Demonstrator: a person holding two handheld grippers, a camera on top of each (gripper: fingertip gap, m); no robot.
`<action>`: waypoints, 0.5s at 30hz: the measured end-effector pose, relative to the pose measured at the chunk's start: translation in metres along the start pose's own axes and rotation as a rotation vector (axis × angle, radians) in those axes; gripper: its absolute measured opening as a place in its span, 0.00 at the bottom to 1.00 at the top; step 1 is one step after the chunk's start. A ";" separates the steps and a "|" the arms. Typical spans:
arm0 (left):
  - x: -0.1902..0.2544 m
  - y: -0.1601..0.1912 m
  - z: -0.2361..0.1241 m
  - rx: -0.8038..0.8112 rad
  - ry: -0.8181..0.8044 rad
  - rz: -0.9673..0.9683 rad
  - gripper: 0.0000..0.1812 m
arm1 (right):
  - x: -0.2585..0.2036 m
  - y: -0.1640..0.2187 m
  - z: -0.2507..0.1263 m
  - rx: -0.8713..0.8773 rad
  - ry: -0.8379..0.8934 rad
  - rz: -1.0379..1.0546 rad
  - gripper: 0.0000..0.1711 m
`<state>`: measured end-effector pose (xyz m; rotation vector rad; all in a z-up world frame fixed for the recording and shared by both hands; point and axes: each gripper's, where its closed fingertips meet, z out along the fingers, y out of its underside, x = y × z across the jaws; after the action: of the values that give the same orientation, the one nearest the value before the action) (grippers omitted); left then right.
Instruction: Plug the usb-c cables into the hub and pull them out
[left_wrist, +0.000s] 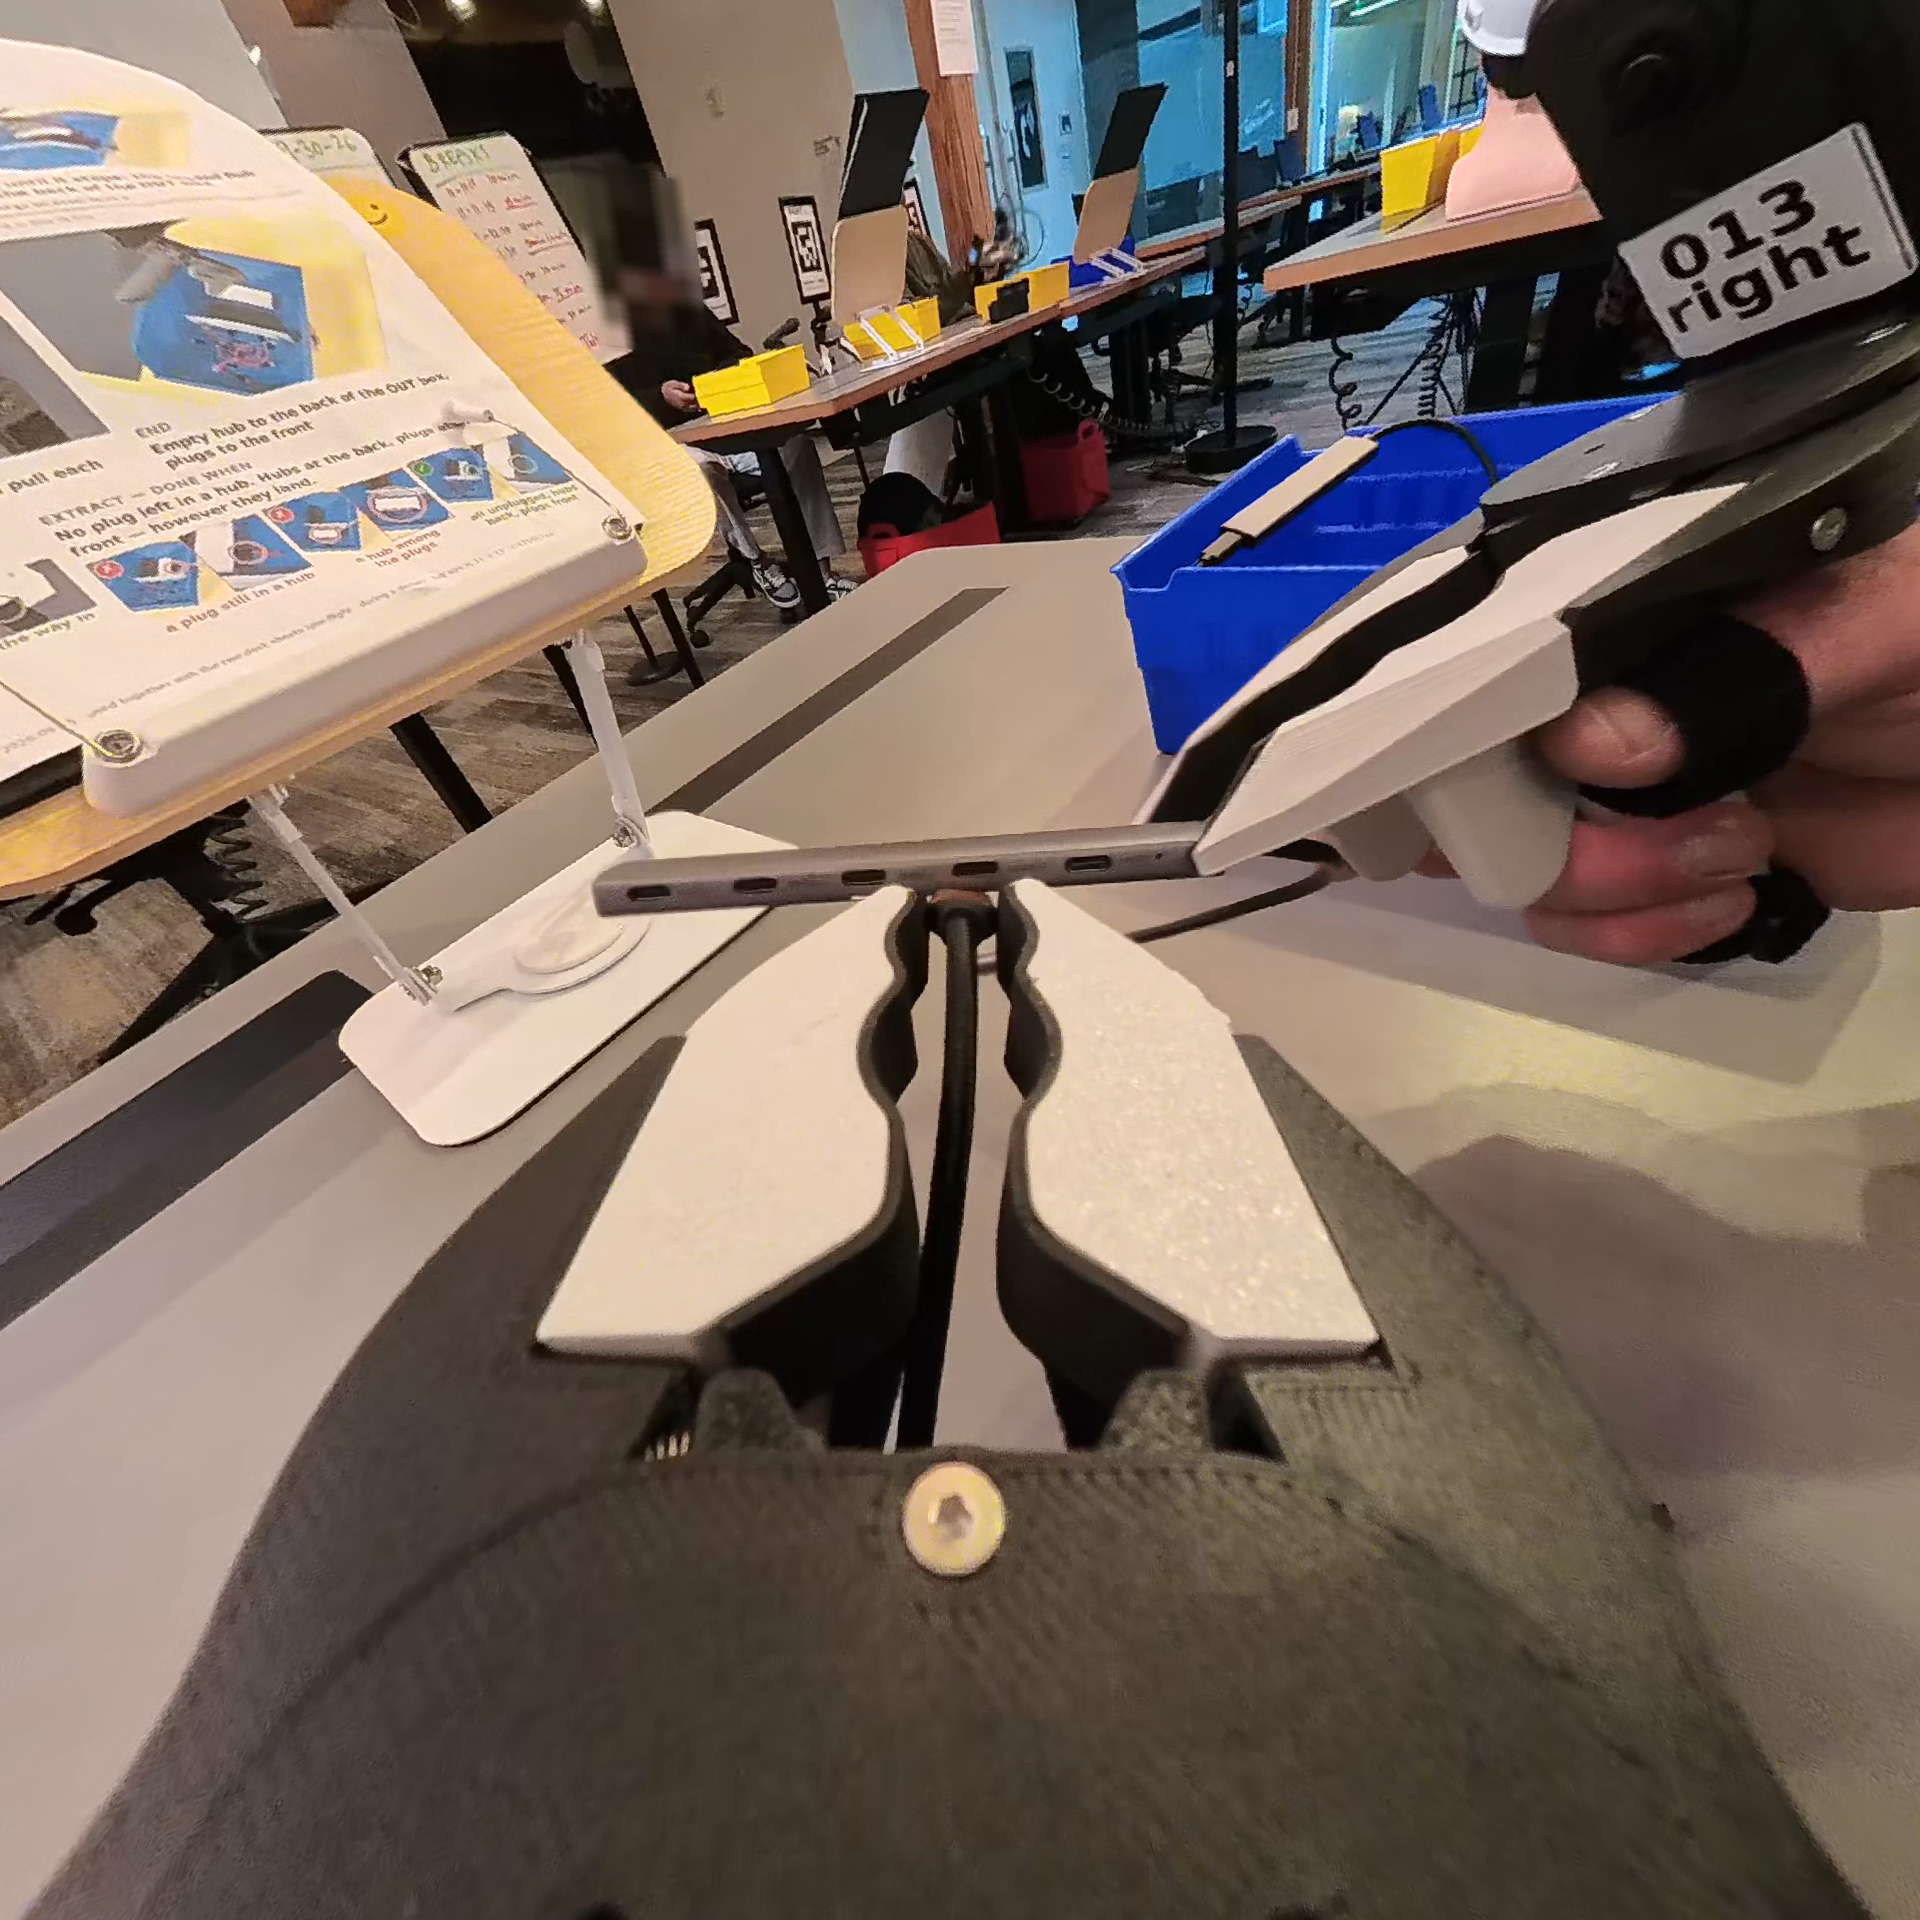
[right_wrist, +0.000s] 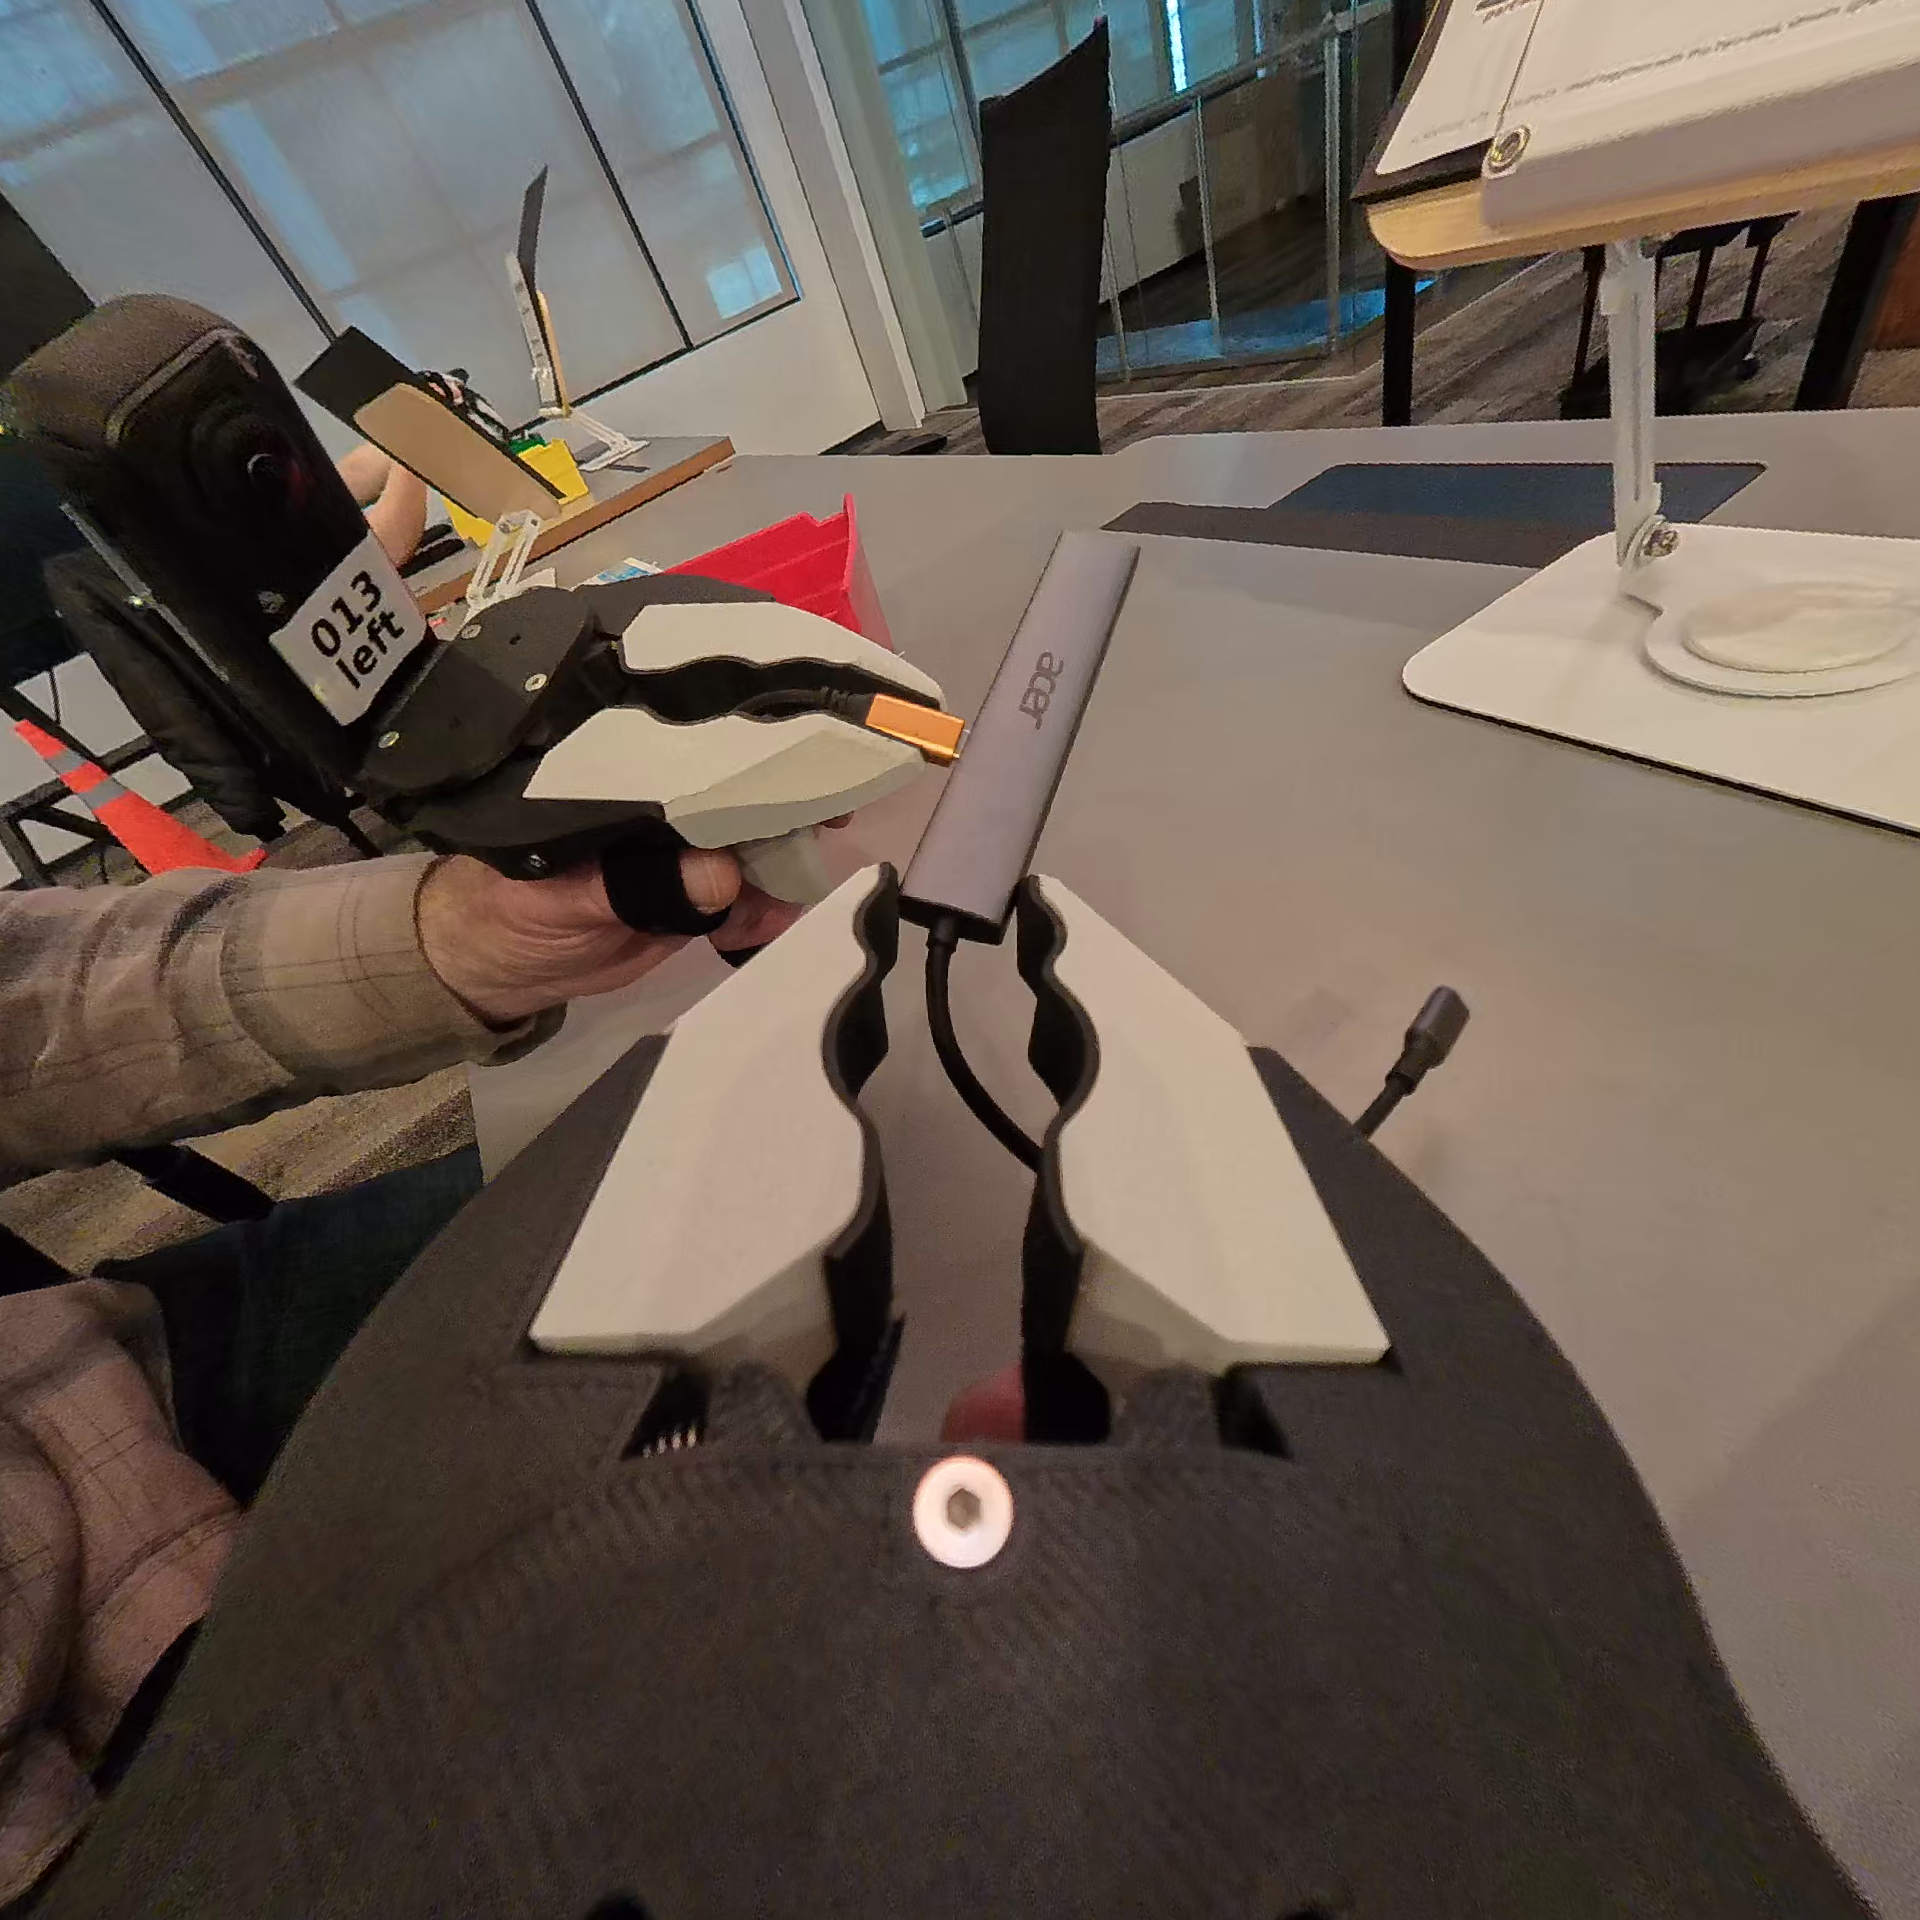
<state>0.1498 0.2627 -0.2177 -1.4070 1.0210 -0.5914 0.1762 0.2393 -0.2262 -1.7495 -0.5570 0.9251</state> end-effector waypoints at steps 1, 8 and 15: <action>0.000 -0.001 0.000 0.003 -0.001 -0.001 0.07 | 0.001 0.000 0.000 0.003 0.001 0.004 0.12; 0.003 -0.004 0.000 0.009 0.005 0.007 0.07 | 0.002 0.001 0.000 0.000 0.010 0.004 0.12; 0.002 -0.005 -0.001 0.015 -0.008 0.017 0.07 | 0.001 0.000 0.000 0.000 0.010 0.004 0.12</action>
<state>0.1512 0.2604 -0.2134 -1.3848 1.0192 -0.5790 0.1767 0.2404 -0.2268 -1.7553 -0.5473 0.9180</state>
